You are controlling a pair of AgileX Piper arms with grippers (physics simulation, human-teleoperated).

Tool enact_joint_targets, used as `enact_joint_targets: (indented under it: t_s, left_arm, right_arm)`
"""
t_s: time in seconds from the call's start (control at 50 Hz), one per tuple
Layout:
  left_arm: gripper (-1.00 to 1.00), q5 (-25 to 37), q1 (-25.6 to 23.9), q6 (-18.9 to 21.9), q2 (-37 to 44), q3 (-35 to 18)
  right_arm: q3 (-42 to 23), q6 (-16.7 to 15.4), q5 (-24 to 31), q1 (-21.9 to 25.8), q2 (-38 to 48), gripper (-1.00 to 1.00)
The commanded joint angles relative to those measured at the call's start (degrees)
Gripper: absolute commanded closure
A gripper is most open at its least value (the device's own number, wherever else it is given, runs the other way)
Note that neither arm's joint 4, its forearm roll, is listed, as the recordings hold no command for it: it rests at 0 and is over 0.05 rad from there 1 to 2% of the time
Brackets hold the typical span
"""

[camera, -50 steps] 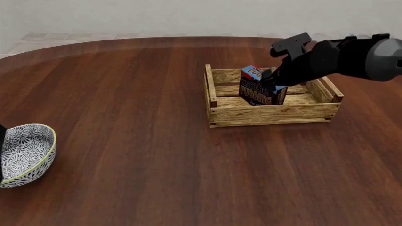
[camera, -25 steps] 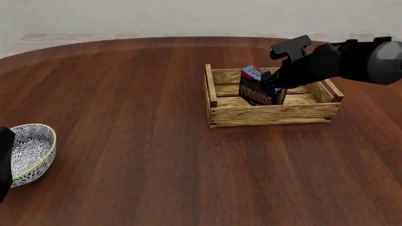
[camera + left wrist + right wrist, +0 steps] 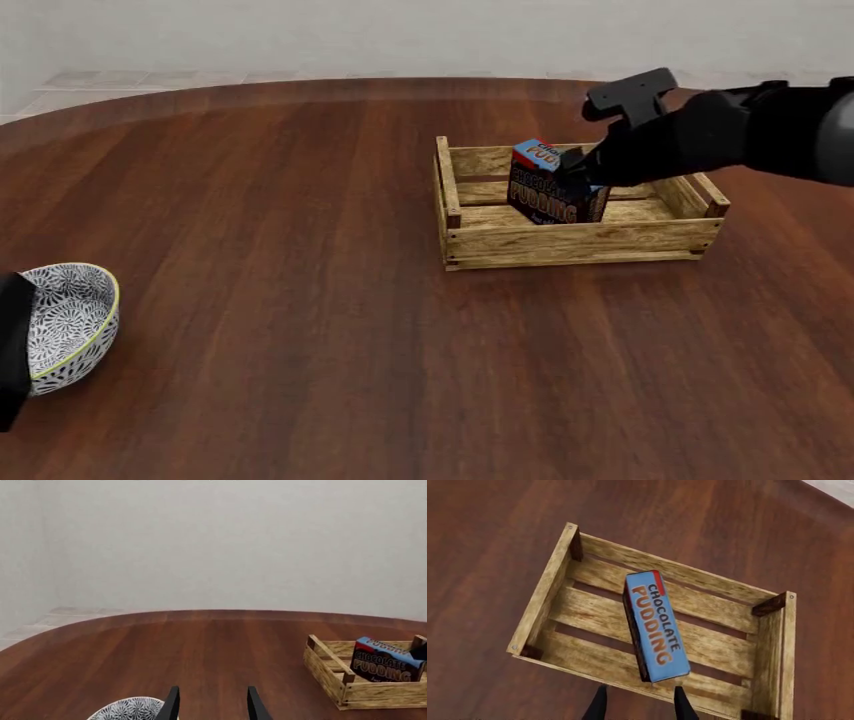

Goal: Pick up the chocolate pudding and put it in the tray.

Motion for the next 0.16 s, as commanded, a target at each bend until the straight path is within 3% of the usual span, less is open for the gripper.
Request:
enact_joint_targets:
  t_s: [0.02, 0.16]
  left_arm:
    - [-1.00, 3.35, -0.02, -0.12, 0.00, -3.58]
    - [-1.00, 4.32, -0.06, -0.16, 0.00, -4.55]
  right_arm:
    - [2.27, 1.51, -0.77, 1.19, -3.07, -1.00]
    - [2.58, 1.69, -0.88, 1.42, -3.56, -1.00]
